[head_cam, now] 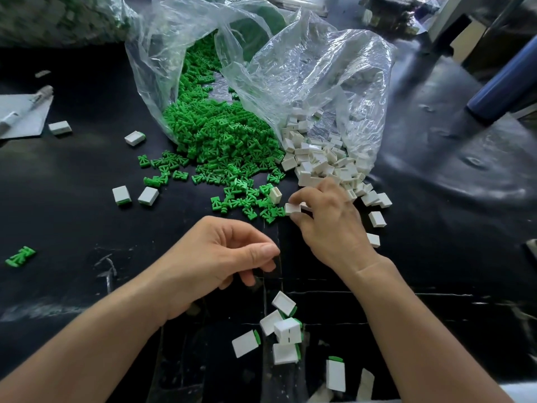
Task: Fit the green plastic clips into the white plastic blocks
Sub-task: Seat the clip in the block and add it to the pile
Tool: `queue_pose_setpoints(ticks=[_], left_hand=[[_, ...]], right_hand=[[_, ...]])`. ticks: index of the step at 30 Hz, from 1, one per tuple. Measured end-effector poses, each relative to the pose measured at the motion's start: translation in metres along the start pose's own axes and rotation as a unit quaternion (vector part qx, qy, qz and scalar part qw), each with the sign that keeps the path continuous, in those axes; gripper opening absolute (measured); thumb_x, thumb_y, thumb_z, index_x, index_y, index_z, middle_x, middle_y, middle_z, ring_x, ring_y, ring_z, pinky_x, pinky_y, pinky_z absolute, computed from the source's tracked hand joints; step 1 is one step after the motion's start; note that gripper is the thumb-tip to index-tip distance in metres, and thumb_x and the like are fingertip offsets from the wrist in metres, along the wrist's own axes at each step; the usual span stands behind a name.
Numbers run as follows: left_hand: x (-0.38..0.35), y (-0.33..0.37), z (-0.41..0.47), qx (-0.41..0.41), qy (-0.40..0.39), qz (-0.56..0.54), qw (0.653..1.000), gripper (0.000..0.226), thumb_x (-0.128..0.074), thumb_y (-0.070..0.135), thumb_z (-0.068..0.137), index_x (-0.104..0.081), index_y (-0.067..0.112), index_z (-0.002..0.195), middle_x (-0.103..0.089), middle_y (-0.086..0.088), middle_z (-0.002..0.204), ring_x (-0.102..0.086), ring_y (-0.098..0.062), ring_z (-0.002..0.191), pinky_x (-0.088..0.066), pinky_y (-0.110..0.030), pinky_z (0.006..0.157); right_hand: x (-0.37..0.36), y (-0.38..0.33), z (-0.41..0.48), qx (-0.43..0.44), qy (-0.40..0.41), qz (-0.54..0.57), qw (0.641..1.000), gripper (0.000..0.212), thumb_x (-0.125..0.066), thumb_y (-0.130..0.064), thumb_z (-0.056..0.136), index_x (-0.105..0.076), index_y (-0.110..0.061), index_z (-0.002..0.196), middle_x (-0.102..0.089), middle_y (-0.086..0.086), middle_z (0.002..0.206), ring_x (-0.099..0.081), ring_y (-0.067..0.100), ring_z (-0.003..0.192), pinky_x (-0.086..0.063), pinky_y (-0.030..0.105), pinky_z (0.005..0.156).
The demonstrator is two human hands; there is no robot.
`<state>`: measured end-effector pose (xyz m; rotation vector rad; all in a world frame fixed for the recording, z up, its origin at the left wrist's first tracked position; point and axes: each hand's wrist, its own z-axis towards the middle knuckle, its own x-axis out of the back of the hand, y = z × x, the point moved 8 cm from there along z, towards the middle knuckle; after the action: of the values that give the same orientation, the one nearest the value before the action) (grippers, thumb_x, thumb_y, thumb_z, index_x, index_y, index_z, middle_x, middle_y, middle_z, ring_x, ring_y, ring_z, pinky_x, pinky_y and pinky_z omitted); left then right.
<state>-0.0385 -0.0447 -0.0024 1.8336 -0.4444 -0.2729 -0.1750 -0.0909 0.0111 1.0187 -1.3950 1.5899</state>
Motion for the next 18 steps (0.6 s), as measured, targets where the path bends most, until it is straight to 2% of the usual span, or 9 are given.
queue_pose_setpoints(ticks=[4, 6, 8, 10, 12, 15, 18], left_hand=[[0.014, -0.005, 0.003, 0.013, 0.083, -0.048, 0.995, 0.013, -0.068, 0.02, 0.072, -0.071, 0.015, 0.083, -0.073, -0.006, 0.073, -0.061, -0.007, 0.052, -0.039, -0.015, 0.039], [0.018, -0.005, 0.004, 0.012, 0.114, -0.075, 0.991, 0.015, -0.067, 0.014, 0.075, -0.068, 0.015, 0.09, -0.073, -0.007, 0.078, -0.065, -0.009, 0.056, -0.044, -0.016, 0.041], [0.019, -0.005, 0.005, 0.011, 0.12, -0.096, 0.988, 0.026, -0.068, 0.02, 0.068, -0.066, 0.015, 0.093, -0.073, -0.007, 0.08, -0.067, -0.011, 0.06, -0.048, -0.017, 0.044], [0.018, -0.004, 0.004, 0.01, 0.111, -0.098, 0.989, 0.035, -0.069, 0.023, 0.059, -0.066, 0.013, 0.093, -0.072, -0.006, 0.074, -0.066, -0.012, 0.06, -0.05, -0.018, 0.046], [0.017, -0.003, 0.004, 0.006, 0.106, -0.081, 0.991, 0.027, -0.07, 0.016, 0.063, -0.066, 0.008, 0.089, -0.069, -0.005, 0.065, -0.064, -0.01, 0.055, -0.049, -0.017, 0.046], [0.021, -0.004, 0.005, 0.005, 0.12, -0.069, 0.99, 0.009, -0.067, -0.002, 0.075, -0.065, 0.003, 0.083, -0.065, -0.002, 0.056, -0.061, -0.008, 0.049, -0.048, -0.017, 0.044], [0.022, -0.004, 0.005, 0.007, 0.122, -0.072, 0.99, 0.011, -0.063, -0.008, 0.078, -0.064, 0.003, 0.079, -0.065, -0.004, 0.057, -0.062, -0.009, 0.05, -0.05, -0.017, 0.046]], right_hand=[[0.015, -0.007, -0.003, 0.037, 0.021, 0.085, 0.995, 0.018, -0.065, -0.016, 0.084, -0.066, -0.014, 0.102, -0.049, -0.004, 0.094, -0.052, 0.016, 0.092, -0.034, 0.021, 0.079], [0.019, -0.019, -0.007, 0.073, 0.006, 0.145, 0.987, 0.017, -0.067, -0.012, 0.081, -0.067, -0.013, 0.098, -0.059, -0.001, 0.09, -0.056, 0.014, 0.082, -0.041, 0.021, 0.076], [0.015, -0.032, -0.012, 0.115, -0.029, 0.173, 0.978, 0.018, -0.07, -0.009, 0.078, -0.067, -0.011, 0.095, -0.06, -0.002, 0.086, -0.055, 0.01, 0.076, -0.042, 0.017, 0.072], [0.01, -0.043, -0.016, 0.149, -0.053, 0.182, 0.97, 0.018, -0.072, -0.007, 0.075, -0.065, -0.009, 0.092, -0.058, -0.005, 0.081, -0.052, 0.007, 0.071, -0.041, 0.013, 0.067], [0.005, -0.048, -0.018, 0.168, -0.069, 0.184, 0.966, 0.02, -0.072, -0.005, 0.074, -0.063, -0.007, 0.092, -0.053, -0.011, 0.077, -0.049, 0.002, 0.067, -0.038, 0.009, 0.063], [0.004, -0.043, -0.016, 0.16, -0.07, 0.185, 0.967, 0.024, -0.066, 0.003, 0.075, -0.063, -0.007, 0.097, -0.052, -0.013, 0.08, -0.049, -0.001, 0.068, -0.036, 0.004, 0.066], [0.008, -0.031, -0.01, 0.12, -0.032, 0.162, 0.979, 0.029, -0.056, 0.006, 0.08, -0.065, -0.008, 0.104, -0.062, -0.001, 0.095, -0.052, 0.002, 0.077, -0.037, 0.004, 0.074]])
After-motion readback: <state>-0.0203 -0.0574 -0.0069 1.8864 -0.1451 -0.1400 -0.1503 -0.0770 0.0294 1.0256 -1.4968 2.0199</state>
